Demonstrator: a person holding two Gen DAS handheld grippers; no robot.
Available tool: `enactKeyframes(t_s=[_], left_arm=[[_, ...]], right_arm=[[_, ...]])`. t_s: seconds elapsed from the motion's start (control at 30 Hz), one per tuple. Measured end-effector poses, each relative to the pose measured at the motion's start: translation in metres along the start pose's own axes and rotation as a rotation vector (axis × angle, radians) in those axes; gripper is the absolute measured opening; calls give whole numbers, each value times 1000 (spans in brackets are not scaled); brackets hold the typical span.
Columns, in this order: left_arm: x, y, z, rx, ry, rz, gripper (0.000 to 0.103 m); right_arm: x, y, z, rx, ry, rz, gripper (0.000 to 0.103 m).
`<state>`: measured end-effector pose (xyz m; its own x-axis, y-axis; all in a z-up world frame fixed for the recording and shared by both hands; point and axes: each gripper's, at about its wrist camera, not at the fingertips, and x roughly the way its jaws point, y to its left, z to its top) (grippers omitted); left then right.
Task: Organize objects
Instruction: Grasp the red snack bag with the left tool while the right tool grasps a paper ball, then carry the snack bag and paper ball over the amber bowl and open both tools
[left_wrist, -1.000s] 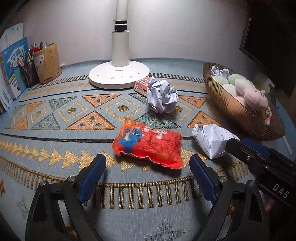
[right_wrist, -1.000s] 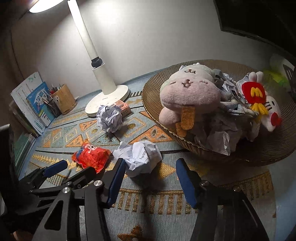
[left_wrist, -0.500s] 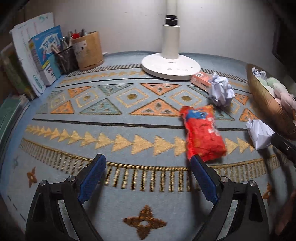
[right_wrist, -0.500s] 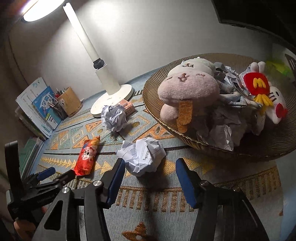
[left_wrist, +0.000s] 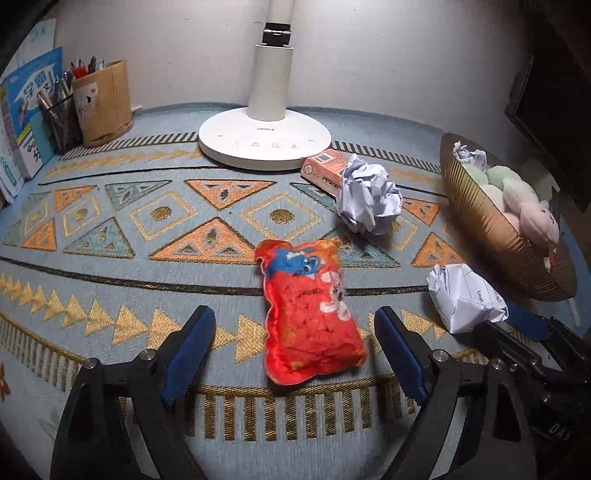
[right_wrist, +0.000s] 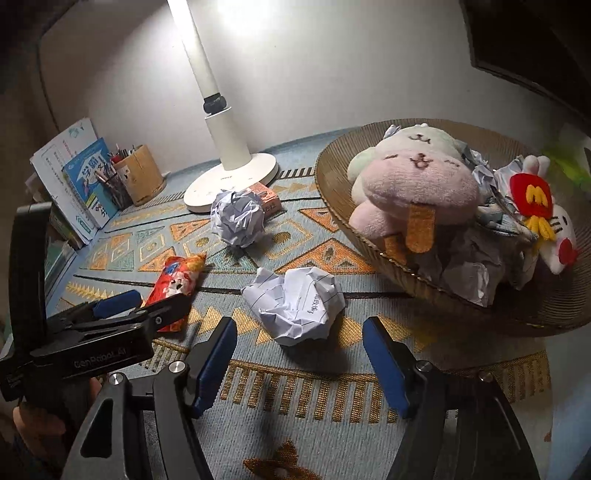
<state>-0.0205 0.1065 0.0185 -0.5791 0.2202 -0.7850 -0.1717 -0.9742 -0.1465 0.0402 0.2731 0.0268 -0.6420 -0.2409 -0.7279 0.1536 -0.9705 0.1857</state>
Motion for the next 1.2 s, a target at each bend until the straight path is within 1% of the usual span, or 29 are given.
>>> enactKeyframes(t_s=[0.07,0.1,0.13,0.17,0.2,0.23,0.27,0.3,0.37,0.43,0.53,0.6,0.67,0.73,0.77,0.8,0.87,0.9,0.97,1.03,1.13,1.2], left_arm=[[6,-4,3,9,18,20,81],[7,-6,3,19,7,34,75],[7,-8,3,32,1,47,70],[7,-9,3,45,-3,59,59],[6,-10,3,54,-8,49,51],[5,-11,3,60,-15,29,45],[4,-11,2,64,-18,20,39],[4,-11,1,65,-21,22,36],[-3,-8,-3,59,-28,3,32],[-17,-1,-11,50,-39,-19,31],[-40,9,-27,50,-71,-10,31],[-50,14,-36,55,-80,-2,31],[-56,19,-46,60,-87,14,31],[-54,26,-53,58,-85,36,31],[-51,29,-55,46,-71,39,31],[-49,32,-55,26,-51,34,31],[-50,38,-56,-16,-52,10,31],[-49,39,-57,-27,-50,7,31],[-49,38,-58,-22,-60,13,31],[-49,34,-59,-3,-64,36,31],[-48,28,-58,23,-63,70,33],[-48,28,-58,18,-63,66,33]], right_arm=[[10,4,3,-25,40,-19,69],[15,6,5,-35,54,-25,67],[19,8,7,-44,61,-33,63],[23,10,9,-52,66,-38,60],[26,12,11,-63,73,-48,52],[30,14,12,-73,82,-63,44],[33,17,12,-82,83,-75,39],[33,19,13,-92,77,-81,39],[28,23,11,-107,60,-56,37],[14,27,7,-119,23,-32,37],[-11,33,-4,-104,-3,6,37],[-23,39,-14,-96,-6,10,37],[-29,43,-25,-104,1,-9,38],[-27,47,-36,-134,8,-58,38],[-25,48,-40,-145,14,-71,38],[-22,47,-42,-144,23,-70,38],[-16,45,-44,-140,46,-71,38],[-15,45,-43,-142,42,-72,38],[-13,43,-43,-131,55,-63,39],[-9,40,-44,-116,77,-65,42],[-10,42,-44,-125,67,-79,46],[-10,45,-45,-136,67,-90,47]])
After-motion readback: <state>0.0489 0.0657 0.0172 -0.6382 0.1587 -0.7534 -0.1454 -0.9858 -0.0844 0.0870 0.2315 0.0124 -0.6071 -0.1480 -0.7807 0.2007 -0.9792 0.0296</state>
